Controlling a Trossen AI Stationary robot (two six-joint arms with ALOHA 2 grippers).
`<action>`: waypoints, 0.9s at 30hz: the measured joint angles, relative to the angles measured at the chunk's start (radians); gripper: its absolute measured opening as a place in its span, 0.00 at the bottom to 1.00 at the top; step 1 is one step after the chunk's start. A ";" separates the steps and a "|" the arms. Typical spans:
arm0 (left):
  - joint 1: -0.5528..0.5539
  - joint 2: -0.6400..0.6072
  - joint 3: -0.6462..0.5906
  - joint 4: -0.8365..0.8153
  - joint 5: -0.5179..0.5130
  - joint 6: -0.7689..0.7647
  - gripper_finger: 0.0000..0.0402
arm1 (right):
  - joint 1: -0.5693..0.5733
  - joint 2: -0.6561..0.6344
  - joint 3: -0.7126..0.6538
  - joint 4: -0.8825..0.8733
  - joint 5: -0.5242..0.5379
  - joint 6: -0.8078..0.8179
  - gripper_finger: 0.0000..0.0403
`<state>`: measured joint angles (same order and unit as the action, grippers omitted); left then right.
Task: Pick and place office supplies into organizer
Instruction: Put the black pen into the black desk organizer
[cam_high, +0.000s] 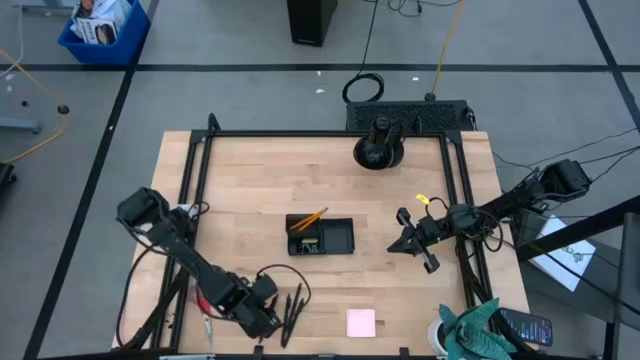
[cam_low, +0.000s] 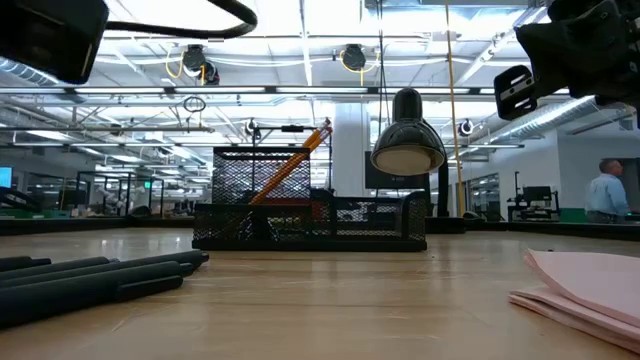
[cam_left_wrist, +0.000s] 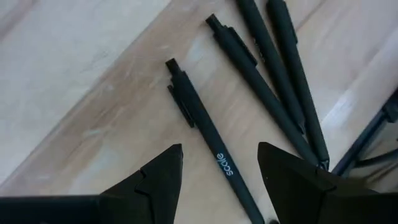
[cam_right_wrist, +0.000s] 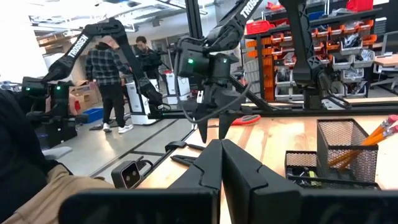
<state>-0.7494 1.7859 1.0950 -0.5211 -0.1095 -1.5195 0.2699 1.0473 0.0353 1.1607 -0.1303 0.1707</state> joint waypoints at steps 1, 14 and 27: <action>0.004 0.009 0.024 -0.025 0.006 -0.006 0.53 | 0.000 0.000 0.000 0.001 0.000 0.000 0.00; 0.060 0.155 0.174 -0.182 0.112 -0.025 0.53 | 0.000 0.000 0.000 0.009 -0.002 0.000 0.00; 0.128 0.181 0.176 -0.195 0.139 0.037 0.53 | 0.000 0.000 0.000 0.011 -0.004 0.000 0.00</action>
<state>-0.6216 1.9671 1.2713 -0.7166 0.0296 -1.4828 0.2699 1.0470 0.0352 1.1718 -0.1347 0.1711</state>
